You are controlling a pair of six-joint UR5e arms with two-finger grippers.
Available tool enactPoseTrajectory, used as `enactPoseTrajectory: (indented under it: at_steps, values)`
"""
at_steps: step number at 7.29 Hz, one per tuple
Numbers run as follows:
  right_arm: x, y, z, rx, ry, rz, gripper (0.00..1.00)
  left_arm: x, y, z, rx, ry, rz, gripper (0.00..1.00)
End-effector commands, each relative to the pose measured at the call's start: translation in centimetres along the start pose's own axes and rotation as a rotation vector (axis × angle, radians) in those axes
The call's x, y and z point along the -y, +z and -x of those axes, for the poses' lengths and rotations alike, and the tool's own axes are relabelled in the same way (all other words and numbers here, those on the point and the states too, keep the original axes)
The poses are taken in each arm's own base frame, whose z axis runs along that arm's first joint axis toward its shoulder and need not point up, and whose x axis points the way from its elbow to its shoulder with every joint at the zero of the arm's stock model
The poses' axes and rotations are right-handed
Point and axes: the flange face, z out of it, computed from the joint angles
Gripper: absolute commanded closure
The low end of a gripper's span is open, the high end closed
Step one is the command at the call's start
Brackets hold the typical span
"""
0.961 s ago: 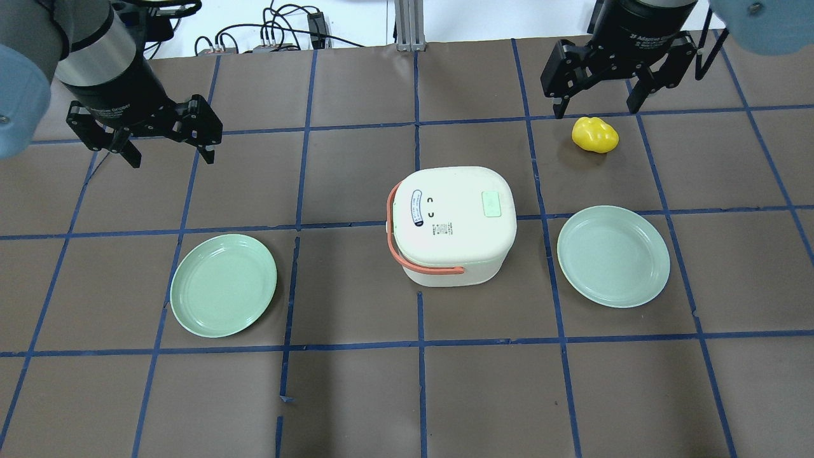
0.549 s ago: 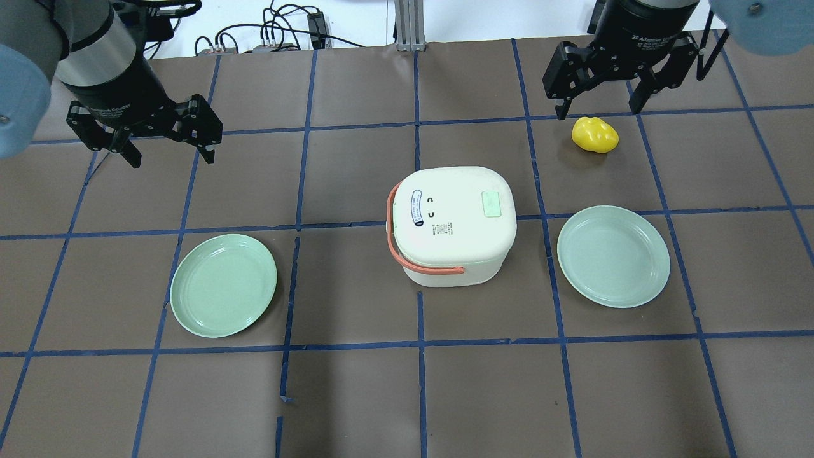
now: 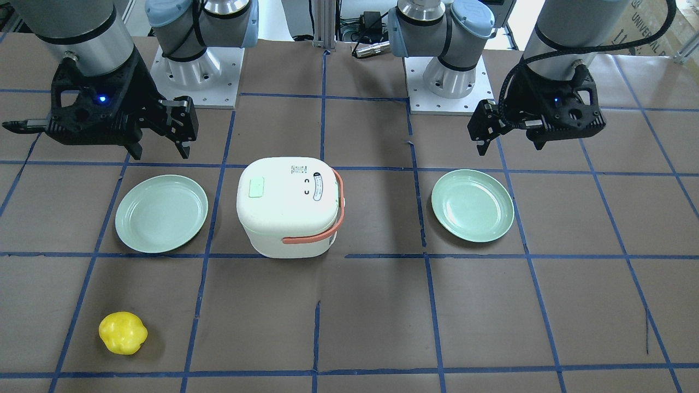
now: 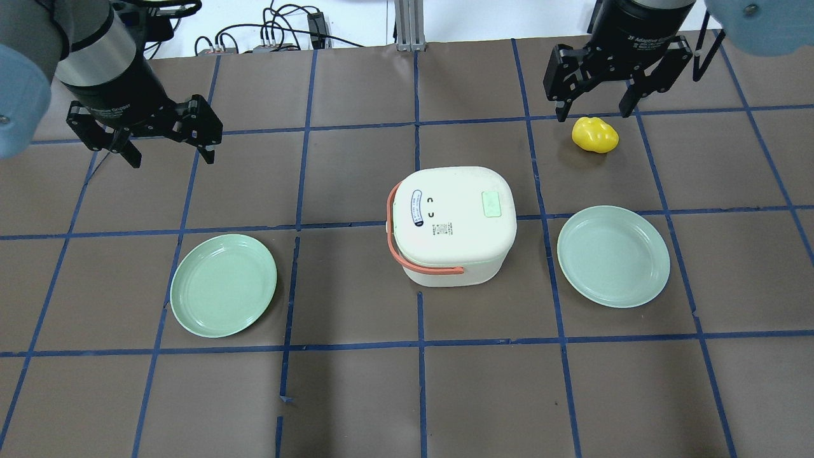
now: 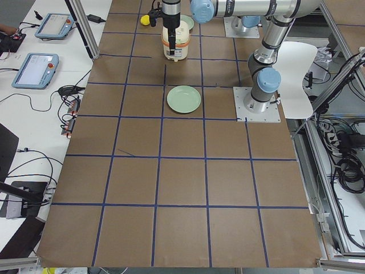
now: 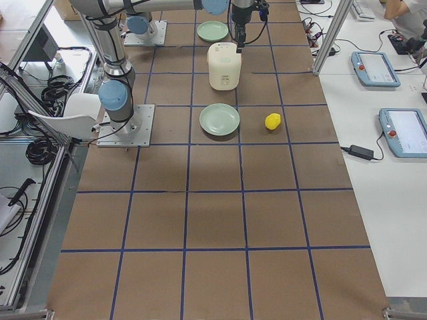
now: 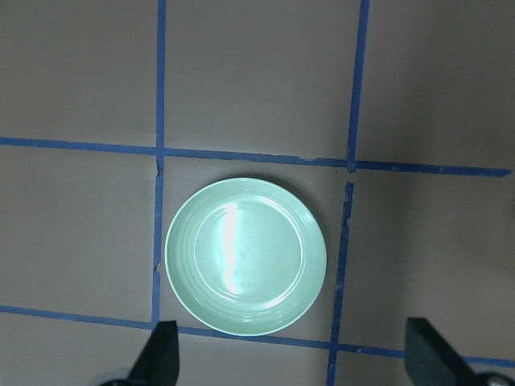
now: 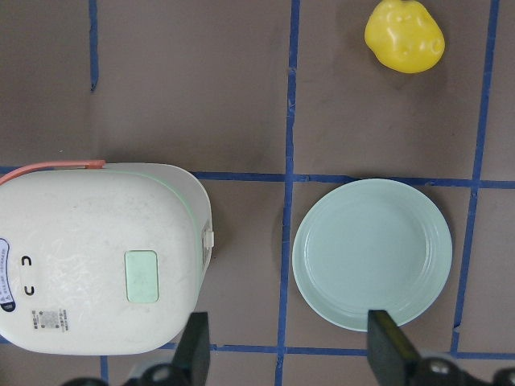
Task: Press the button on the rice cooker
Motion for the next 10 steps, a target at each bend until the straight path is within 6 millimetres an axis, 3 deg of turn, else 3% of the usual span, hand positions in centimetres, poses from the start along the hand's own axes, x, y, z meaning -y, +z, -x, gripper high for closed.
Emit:
enactPoseTrajectory:
  at_steps: [1, 2, 4, 7, 10]
  values:
    - [-1.0, -0.1, 3.0, 0.005, 0.034, 0.005, 0.92, 0.0, 0.0, 0.0, 0.0, 0.0, 0.0, 0.0]
    - [-1.7, 0.7, 5.5, 0.003, -0.003, 0.02, 0.94, 0.0, 0.0, 0.0, 0.0, 0.0, 0.0, 0.0]
    - [-1.7, 6.0, 8.5, -0.004, 0.052, 0.026, 0.94, 0.0, 0.0, 0.0, 0.0, 0.0, 0.0, 0.0]
    - [-2.1, 13.2, 9.9, 0.002, 0.033, 0.008, 0.94, 0.0, 0.0, 0.0, 0.0, 0.0, 0.0, 0.0]
    - [-3.1, 14.2, 10.1, -0.003, 0.04, 0.026, 0.96, 0.0, 0.0, 0.0, 0.0, 0.0, 0.0, 0.0]
